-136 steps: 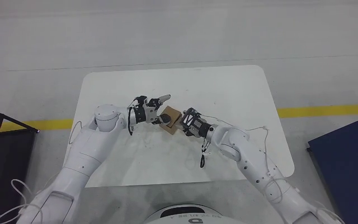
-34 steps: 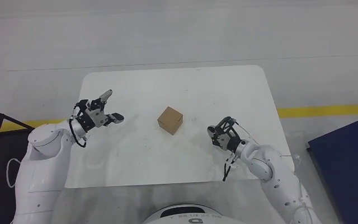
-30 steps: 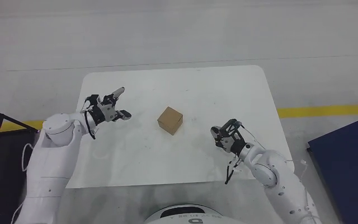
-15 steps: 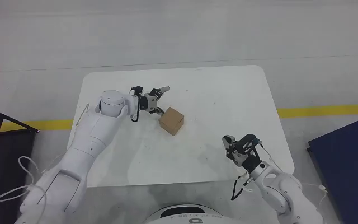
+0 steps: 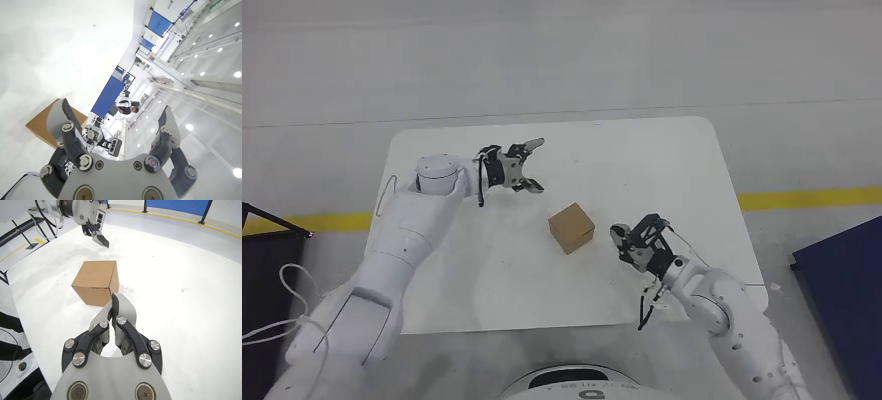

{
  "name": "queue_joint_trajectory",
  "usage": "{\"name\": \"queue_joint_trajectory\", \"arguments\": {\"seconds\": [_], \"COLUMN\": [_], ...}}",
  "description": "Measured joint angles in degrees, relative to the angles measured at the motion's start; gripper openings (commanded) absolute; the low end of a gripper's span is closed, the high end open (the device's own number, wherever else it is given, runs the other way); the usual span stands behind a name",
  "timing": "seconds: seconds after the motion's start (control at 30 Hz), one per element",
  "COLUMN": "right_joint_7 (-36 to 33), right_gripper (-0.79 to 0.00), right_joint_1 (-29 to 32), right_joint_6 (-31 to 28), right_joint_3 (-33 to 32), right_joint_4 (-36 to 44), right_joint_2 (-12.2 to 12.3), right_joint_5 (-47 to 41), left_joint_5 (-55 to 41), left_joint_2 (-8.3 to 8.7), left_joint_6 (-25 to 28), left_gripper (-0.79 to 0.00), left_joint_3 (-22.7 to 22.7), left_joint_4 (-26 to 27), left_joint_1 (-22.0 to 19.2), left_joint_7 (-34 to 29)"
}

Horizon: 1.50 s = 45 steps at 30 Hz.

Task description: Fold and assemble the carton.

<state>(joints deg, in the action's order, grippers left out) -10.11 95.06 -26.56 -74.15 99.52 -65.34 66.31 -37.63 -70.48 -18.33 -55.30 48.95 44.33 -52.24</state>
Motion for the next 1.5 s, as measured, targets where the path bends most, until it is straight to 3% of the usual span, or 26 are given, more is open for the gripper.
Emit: {"name": "queue_joint_trajectory", "arguments": {"seconds": [0.13, 0.27, 0.43, 0.5, 0.63, 0.73, 0.87, 1.03, 1.23, 1.5], "right_joint_7": [-1.7, -3.1, -7.9, -9.0, -7.8, -7.6, -9.7, -7.5, -8.8, -9.6], "right_gripper": [-0.785, -0.785, -0.785, -0.785, -0.785, -0.785, -0.785, -0.785, -0.785, -0.785], "right_joint_1": [-7.0, -10.3, -12.9, -14.0, -14.3, -13.1, -12.7, -10.9, -8.5, -11.7], "right_joint_6": [1.5, 4.0, -2.3, -4.4, -1.9, -2.0, -7.3, -5.2, -5.3, -5.1], "right_joint_3": [3.4, 4.3, 8.6, 10.0, 9.2, 8.6, 11.0, 8.7, 7.6, 11.8], "right_joint_4": [-5.7, -7.8, -8.3, -8.6, -9.7, -8.9, -6.7, -4.8, -1.8, -3.6], "right_joint_2": [-0.7, -1.1, -1.5, -1.7, -1.8, -1.5, -1.5, -1.0, -0.4, -1.1], "right_joint_5": [0.4, 1.3, -1.8, -3.3, -4.3, -4.1, -5.1, -4.8, -4.1, -4.3], "left_joint_5": [2.4, 5.3, 7.1, 7.3, 6.9, 8.0, 10.2, 11.0, 11.0, 9.9], "left_joint_2": [3.24, 6.12, 7.81, 8.04, 8.27, 8.47, 8.66, 8.61, 7.92, 6.13], "left_joint_6": [-0.5, -3.3, -6.5, -7.1, -7.8, -8.9, -10.4, -10.9, -10.7, -9.6], "left_gripper": [0.000, 0.000, 0.000, 0.000, 0.000, 0.000, 0.000, 0.000, 0.000, 0.000], "left_joint_3": [-6.4, -12.3, -15.3, -15.6, -15.9, -15.3, -13.9, -12.1, -8.6, -2.8], "left_joint_4": [4.9, 12.0, 20.5, 22.4, 23.9, 24.7, 25.1, 24.9, 23.5, 19.9], "left_joint_1": [4.3, 10.1, 16.5, 17.9, 19.2, 19.4, 19.1, 18.3, 17.1, 13.3], "left_joint_7": [-3.2, -5.9, -7.3, -6.8, -6.1, -6.8, -7.7, -8.3, -7.7, -7.0]}}
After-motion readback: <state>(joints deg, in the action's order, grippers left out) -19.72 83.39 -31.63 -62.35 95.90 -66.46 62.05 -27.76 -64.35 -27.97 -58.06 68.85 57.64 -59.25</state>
